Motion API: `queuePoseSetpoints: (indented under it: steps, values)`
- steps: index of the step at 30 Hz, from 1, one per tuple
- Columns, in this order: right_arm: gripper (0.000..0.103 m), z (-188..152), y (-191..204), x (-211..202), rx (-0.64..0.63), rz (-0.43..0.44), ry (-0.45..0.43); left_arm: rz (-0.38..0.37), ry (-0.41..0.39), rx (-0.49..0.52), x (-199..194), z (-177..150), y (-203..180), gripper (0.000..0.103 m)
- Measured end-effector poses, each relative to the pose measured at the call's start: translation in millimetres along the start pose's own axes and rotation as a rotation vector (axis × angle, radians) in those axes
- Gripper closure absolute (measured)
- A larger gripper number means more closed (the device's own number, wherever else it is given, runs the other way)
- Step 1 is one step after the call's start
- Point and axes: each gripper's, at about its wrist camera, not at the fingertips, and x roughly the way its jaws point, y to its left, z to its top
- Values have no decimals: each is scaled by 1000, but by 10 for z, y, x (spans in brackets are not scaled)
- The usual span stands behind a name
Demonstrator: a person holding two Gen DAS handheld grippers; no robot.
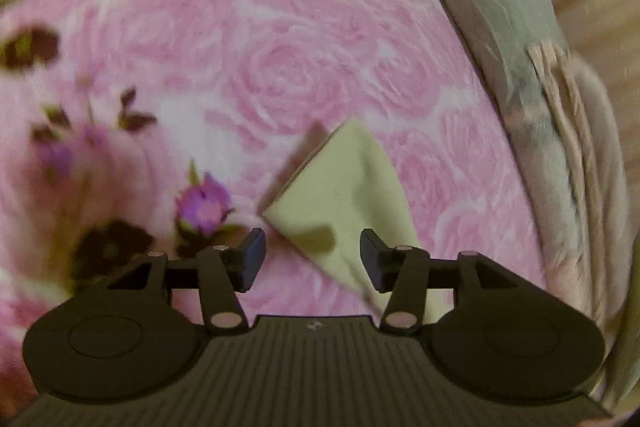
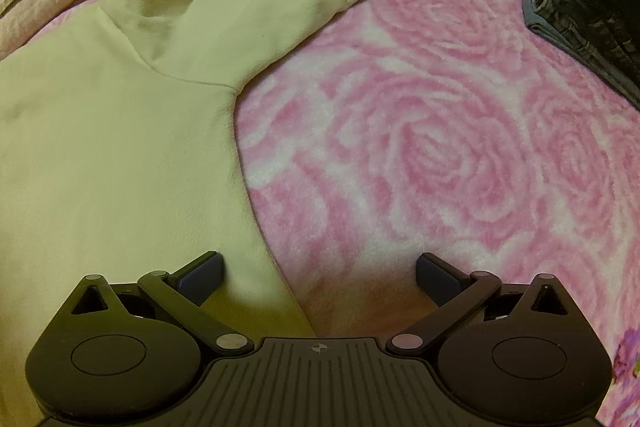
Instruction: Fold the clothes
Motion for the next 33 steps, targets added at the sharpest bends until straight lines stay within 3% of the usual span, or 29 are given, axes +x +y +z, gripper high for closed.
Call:
queuePoseSetpoints:
  steps: [2, 3, 7, 11, 14, 19, 21, 24, 27, 30, 33]
  values:
    - [0, -5, 4, 3, 0, 0, -2, -33, 3, -63, 184, -4, 10, 71]
    - [0, 1, -3, 5, 0, 2, -1, -34, 14, -48, 246, -4, -43, 103]
    - [0, 21, -10, 1, 0, 5, 5, -99, 0, 131, 54, 42, -400, 103]
    - [0, 29, 3, 0, 3, 1, 6, -127, -59, 275, -539, 251, -543, 103]
    - [0, 3, 17, 5, 9, -4, -10, 3, -72, 440, -653, 277, -521, 102]
    - [0, -30, 15, -14, 14, -3, -25, 282, 33, 647, 24, -216, -289, 93]
    - [0, -21, 3, -37, 2, 11, -8, 329, -48, 670, 85, -443, -274, 92]
    - [1, -47, -34, -114, -39, 30, 20, 325, -69, 544, -53, -574, -273, 91]
    - [1, -119, -148, -184, -68, 38, 29, 236, 5, 432, -179, -727, -346, 91]
    - [1, -156, -386, -209, -27, 43, 39, 160, 70, 490, -307, -1119, -603, 91]
    - [1, -28, -585, -236, 3, 65, 6, 38, 104, 555, -371, -1562, -959, 91]
